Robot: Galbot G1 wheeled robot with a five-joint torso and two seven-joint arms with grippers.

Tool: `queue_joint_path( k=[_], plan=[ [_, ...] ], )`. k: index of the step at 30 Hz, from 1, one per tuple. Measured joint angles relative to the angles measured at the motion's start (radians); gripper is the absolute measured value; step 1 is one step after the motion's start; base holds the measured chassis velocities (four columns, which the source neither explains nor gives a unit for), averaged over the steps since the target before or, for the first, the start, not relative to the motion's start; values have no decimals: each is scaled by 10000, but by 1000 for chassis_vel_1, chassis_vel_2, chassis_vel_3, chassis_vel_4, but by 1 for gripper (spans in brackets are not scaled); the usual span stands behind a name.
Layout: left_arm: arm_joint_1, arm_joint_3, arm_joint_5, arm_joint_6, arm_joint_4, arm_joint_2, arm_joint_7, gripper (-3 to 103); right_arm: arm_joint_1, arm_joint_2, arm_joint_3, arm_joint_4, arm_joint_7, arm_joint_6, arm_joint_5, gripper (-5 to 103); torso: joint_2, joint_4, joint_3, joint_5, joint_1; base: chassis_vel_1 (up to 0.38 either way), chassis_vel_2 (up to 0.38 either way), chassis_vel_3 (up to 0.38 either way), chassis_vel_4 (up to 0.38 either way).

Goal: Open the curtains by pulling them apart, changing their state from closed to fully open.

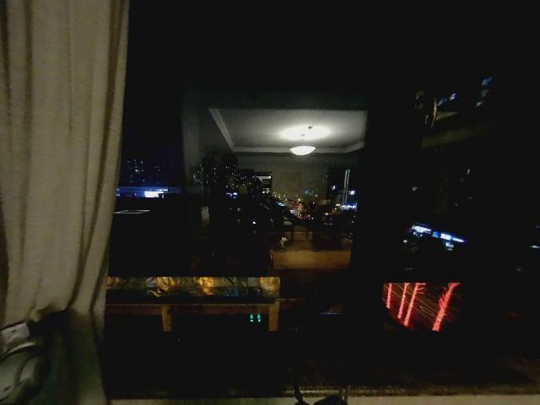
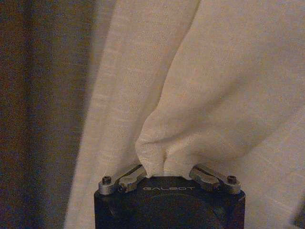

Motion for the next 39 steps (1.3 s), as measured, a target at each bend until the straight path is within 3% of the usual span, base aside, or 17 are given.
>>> queue_joint_path(
  k=[4,7,12,24,36,39],
  plan=[
    [-167,-163,243,-83,440,62,-238,2,30,0,81,-36,-60,15,147,100,0,6,0,0,0,0,0,0,0],
    [-490,-326,320,-221,988,280,-866,2,122,0,12,-124,-138,28,188,100,0,11,0,0,-1,0,0,0,0],
    [-954,-382,462,-287,1507,342,-1405,2,173,0,-230,-135,-200,29,170,100,0,2,0,-2,0,0,0,0,0],
    [-1355,-864,1270,-691,2615,557,-1680,2,-12,0,42,38,-208,60,215,100,0,7,0,-2,0,0,0,0,0],
    [-913,-926,1020,-585,2184,693,-1890,2,-46,0,58,139,-120,59,394,100,0,2,0,-1,0,0,0,0,0],
    [-534,-1032,911,-527,1913,727,-1713,2,183,1,551,67,293,-453,995,100,0,6,-1,1,0,0,0,0,0]
  ],
)
